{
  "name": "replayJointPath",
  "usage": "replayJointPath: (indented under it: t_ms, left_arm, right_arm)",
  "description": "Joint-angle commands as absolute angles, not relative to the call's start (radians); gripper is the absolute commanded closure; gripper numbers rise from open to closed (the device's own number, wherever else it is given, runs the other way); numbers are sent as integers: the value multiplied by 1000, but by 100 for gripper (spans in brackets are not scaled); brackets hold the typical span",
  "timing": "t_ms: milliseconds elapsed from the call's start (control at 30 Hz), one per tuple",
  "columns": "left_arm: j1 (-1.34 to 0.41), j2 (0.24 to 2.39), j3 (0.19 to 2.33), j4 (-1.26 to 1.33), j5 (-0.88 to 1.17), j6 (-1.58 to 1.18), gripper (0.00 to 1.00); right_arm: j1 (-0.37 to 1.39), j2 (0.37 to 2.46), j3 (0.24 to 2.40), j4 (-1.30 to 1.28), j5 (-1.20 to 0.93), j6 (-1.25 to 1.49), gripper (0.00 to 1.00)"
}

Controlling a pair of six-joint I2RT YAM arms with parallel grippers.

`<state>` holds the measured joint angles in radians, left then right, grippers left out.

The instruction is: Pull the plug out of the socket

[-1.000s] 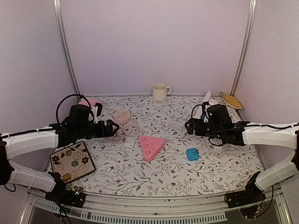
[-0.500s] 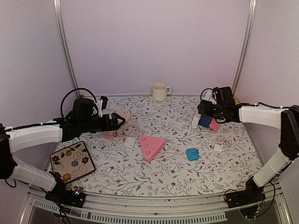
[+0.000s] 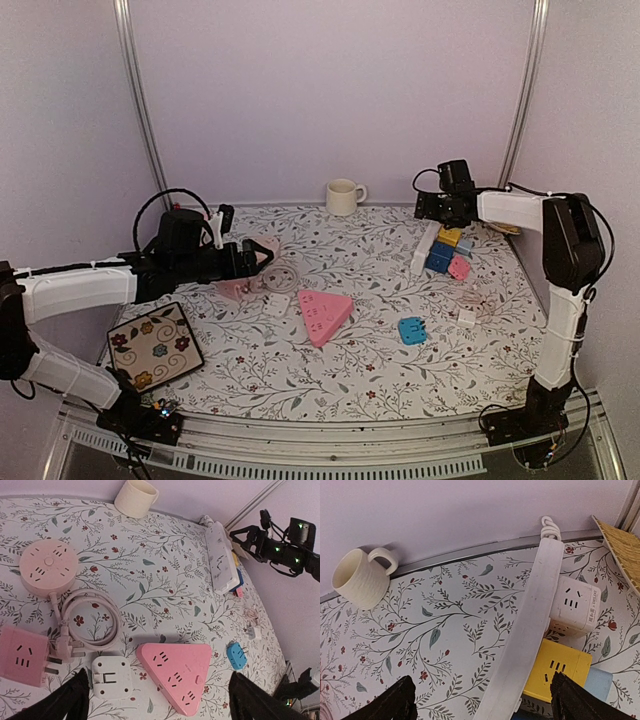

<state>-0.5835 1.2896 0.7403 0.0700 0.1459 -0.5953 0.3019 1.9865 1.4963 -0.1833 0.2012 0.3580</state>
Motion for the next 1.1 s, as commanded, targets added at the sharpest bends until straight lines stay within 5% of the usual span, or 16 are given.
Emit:
replayJointPath:
  t_ms: [0, 400, 533, 667, 767, 1067]
  left_arm:
    - [-592, 1271, 760, 94, 151, -609, 3]
    - [-592, 1275, 746, 109, 140, -629, 3]
    - [-592, 1275, 746, 110, 135, -633, 3]
    - [-591, 1275, 739, 121, 133, -643, 3]
    - [-592, 1279, 732, 130, 137, -653, 3]
    - [-596, 1308, 720, 156, 159, -669, 3]
  right_arm:
    - [293, 2067, 1591, -283, 316, 335, 6]
    - [282, 2211, 1709, -334, 253, 314, 19]
    - [305, 2204, 1688, -338, 228, 320, 33]
    - [351, 2172, 1630, -333, 232, 326, 63]
    - [400, 2120, 1541, -304, 228, 347, 74]
    - [606, 1957, 1253, -150, 132, 482, 76]
